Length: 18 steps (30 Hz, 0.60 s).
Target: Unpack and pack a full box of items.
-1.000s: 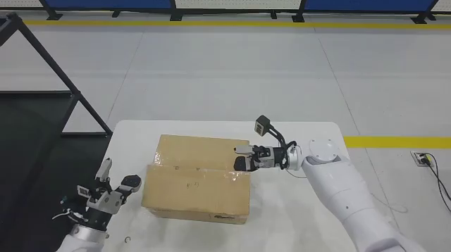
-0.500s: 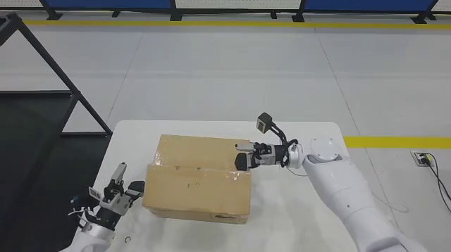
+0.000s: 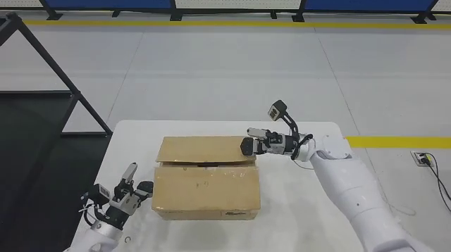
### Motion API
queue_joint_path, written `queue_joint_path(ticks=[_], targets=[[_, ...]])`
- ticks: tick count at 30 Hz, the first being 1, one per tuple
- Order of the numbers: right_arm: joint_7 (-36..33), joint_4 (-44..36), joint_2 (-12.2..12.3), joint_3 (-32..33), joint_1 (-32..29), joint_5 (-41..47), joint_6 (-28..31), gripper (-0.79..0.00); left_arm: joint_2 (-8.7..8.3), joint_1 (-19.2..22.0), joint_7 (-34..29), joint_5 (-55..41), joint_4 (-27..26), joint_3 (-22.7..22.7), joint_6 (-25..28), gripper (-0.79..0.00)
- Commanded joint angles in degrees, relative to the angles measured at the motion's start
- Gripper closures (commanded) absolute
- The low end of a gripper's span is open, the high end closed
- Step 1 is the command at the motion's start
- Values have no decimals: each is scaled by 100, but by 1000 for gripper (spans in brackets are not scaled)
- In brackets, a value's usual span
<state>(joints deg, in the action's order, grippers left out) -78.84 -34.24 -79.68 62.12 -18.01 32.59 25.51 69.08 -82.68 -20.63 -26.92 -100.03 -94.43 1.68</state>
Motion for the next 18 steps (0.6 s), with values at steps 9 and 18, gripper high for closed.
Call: queue_joint_path(ticks=[9, 18], targets=[[-305, -891, 167, 54, -431, -232, -705, -785, 9, 9, 0, -30, -12, 67, 26, -785], [92, -971, 211, -38, -535, -611, -1114, -785, 41, -89, 386, -448, 21, -118, 253, -785]])
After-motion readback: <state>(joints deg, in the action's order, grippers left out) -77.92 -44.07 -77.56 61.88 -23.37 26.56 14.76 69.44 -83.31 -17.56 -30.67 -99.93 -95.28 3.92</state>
